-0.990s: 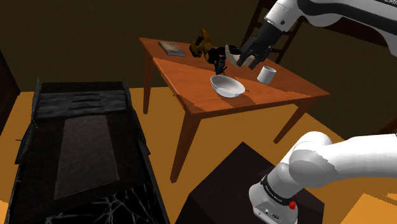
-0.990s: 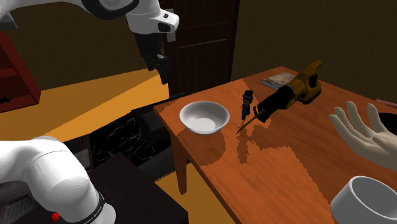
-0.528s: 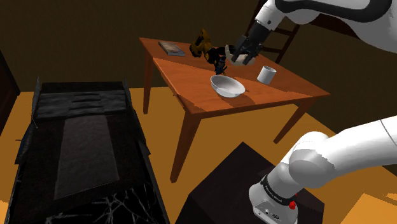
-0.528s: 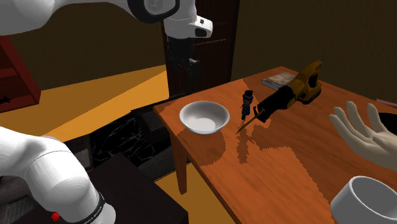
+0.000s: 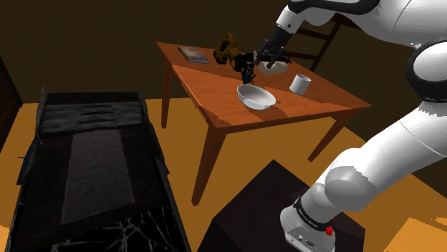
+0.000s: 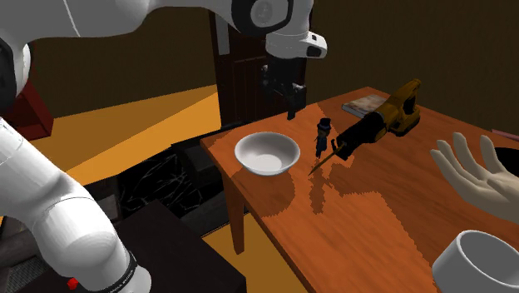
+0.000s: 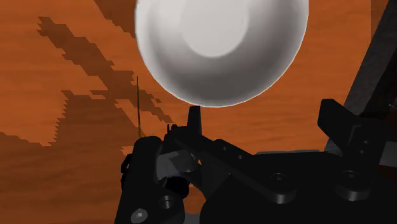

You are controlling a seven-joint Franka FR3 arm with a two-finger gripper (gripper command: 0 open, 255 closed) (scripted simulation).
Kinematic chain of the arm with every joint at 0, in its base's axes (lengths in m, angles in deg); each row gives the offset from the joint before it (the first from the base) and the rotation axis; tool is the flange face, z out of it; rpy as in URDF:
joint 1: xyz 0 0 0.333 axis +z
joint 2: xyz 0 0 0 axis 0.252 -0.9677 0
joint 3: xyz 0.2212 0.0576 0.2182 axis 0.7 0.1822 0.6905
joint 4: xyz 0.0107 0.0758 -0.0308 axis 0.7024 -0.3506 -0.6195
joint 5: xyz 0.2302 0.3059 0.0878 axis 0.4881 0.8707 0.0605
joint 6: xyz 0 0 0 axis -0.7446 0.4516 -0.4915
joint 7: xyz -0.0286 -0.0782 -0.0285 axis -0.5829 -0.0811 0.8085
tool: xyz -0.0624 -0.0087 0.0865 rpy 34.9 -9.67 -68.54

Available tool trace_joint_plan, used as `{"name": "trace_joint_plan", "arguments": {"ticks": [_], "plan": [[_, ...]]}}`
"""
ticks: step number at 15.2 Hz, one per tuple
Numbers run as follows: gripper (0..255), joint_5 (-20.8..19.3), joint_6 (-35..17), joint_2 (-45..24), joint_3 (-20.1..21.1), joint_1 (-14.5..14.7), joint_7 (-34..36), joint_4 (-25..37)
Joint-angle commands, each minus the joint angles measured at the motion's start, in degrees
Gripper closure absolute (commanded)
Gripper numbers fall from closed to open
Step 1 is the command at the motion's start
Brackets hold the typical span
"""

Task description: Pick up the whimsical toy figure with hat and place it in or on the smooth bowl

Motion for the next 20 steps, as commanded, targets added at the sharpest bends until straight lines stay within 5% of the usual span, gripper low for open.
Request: {"name": "trace_joint_plan", "arguments": {"ticks": [1,10,20], "plan": [[0,1.49,0.48,-4.95,-1.58,-0.44,-2.46,4.40],[0,10.09,7.10,-27.36,-5.08,-6.60,-10.97,28.46],[0,9.79,0.92,-26.53,-4.64,-5.44,-11.21,21.58]]}}
